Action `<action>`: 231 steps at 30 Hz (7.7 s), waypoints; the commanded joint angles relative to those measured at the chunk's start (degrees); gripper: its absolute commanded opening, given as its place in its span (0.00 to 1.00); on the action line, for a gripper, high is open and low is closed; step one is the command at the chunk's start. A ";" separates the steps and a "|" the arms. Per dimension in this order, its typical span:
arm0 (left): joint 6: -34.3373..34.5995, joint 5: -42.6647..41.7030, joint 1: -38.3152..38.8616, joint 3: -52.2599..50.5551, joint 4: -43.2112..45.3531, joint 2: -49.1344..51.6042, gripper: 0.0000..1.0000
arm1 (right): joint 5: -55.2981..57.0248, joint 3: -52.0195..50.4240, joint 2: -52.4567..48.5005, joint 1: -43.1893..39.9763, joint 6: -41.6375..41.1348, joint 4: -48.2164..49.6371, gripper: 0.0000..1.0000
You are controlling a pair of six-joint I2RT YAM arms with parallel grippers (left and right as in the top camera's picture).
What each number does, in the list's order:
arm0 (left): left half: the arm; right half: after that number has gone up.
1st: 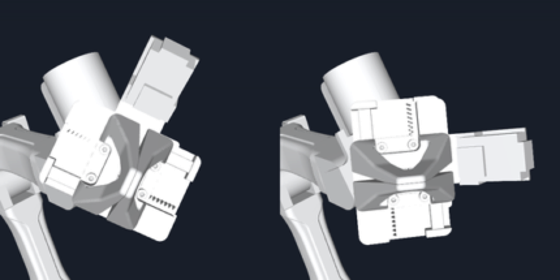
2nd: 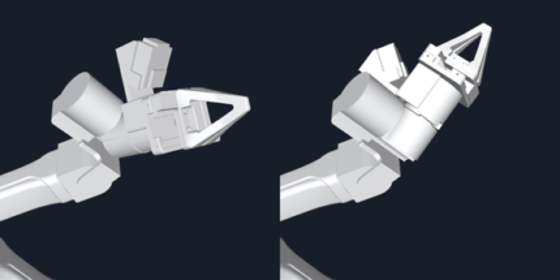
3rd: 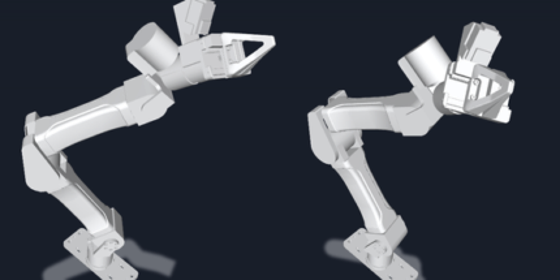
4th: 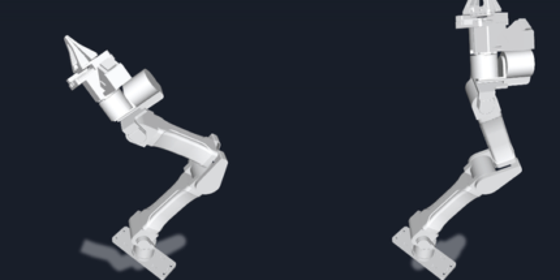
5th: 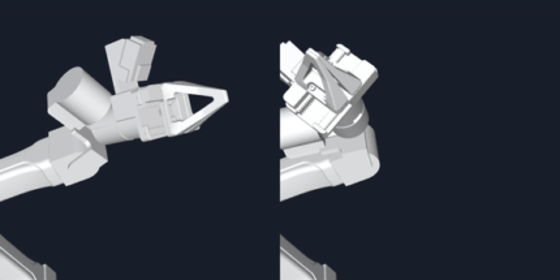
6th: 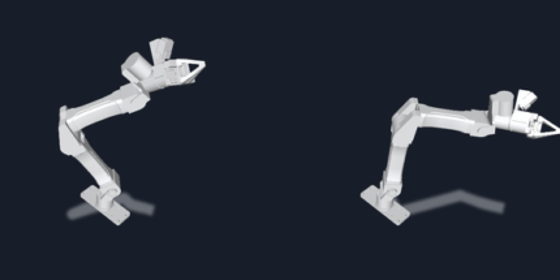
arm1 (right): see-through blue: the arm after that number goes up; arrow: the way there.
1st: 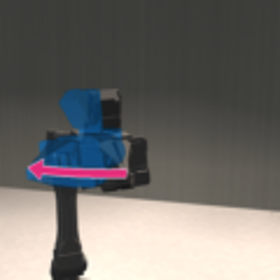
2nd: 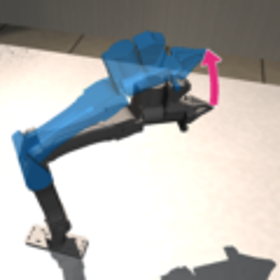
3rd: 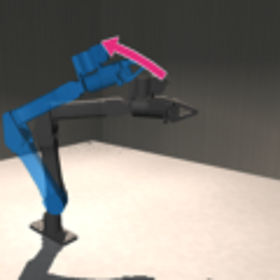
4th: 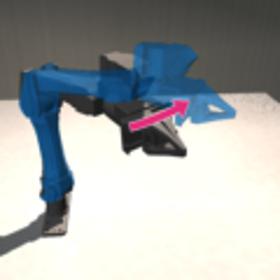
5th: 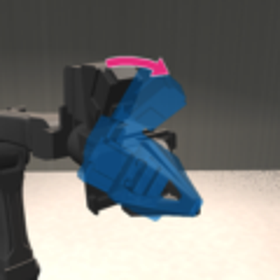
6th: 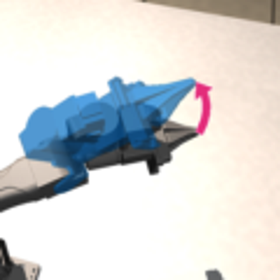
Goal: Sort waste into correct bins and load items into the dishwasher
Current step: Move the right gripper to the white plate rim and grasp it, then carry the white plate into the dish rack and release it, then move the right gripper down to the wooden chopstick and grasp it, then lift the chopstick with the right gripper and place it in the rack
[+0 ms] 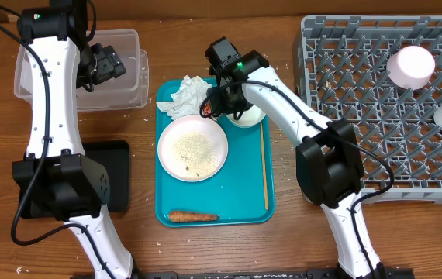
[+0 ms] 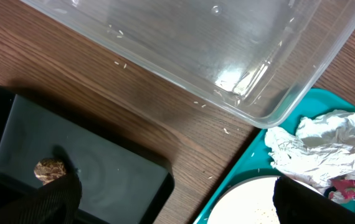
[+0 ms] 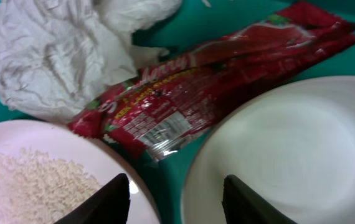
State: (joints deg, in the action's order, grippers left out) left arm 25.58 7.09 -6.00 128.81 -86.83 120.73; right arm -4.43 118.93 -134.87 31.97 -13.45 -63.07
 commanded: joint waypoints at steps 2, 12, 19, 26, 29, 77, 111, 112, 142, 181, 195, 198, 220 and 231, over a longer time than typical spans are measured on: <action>0.79 -0.09 0.02 0.57 0.09 0.26 1.00 | 2.45 -0.13 -1.27 -0.20 -2.32 0.28 0.48; 0.79 -0.09 0.02 0.57 0.09 0.26 1.00 | 2.45 -0.39 -1.66 -0.20 -3.37 0.24 0.33; 0.79 -0.09 0.02 0.57 0.09 0.26 1.00 | 2.21 -0.39 -1.66 0.13 -4.63 -0.17 0.17; 0.79 -0.09 0.02 0.57 0.09 0.26 1.00 | 1.20 2.45 -1.20 -0.07 -4.61 -1.92 0.04; 0.81 -0.09 0.02 0.57 0.09 0.26 1.00 | 1.18 5.42 -0.52 -0.59 -4.63 -4.50 0.04; 0.79 -0.09 0.02 0.57 0.09 0.26 1.00 | -67.69 2.89 11.52 -65.07 27.08 -13.49 0.04; 0.79 -0.09 0.02 0.57 0.09 0.26 1.00 | -40.96 -4.48 11.76 -71.36 14.12 -6.08 0.04; 0.79 -0.09 0.02 0.57 0.09 0.26 1.00 | -39.12 -4.20 11.78 -71.71 13.25 -6.47 0.04; 0.79 -0.09 0.02 0.57 0.09 0.26 1.00 | -19.17 -4.00 25.03 -57.81 7.43 -12.35 0.36; 0.79 -0.09 0.02 0.57 0.09 0.26 1.00 | 3.30 -34.25 19.43 1.36 -9.29 -0.74 0.61; 0.79 -0.09 0.02 0.55 0.09 0.26 1.00 | 3.78 -38.75 19.21 1.36 -9.09 5.62 0.57; 0.81 -0.09 0.02 0.57 0.09 0.26 1.00 | 4.63 -38.75 18.80 1.36 -9.09 6.12 0.56; 0.79 -0.09 0.02 0.55 0.09 0.26 1.00 | 7.37 -38.80 15.17 1.40 -9.14 7.74 0.04; 0.81 -0.09 0.02 0.57 0.09 0.26 1.00 | 7.17 -30.53 15.78 -0.98 -9.11 0.26 0.04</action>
State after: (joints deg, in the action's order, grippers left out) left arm 25.58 7.07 -6.00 128.81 -86.83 120.73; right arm 1.89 83.42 -118.61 32.97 -22.44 -60.90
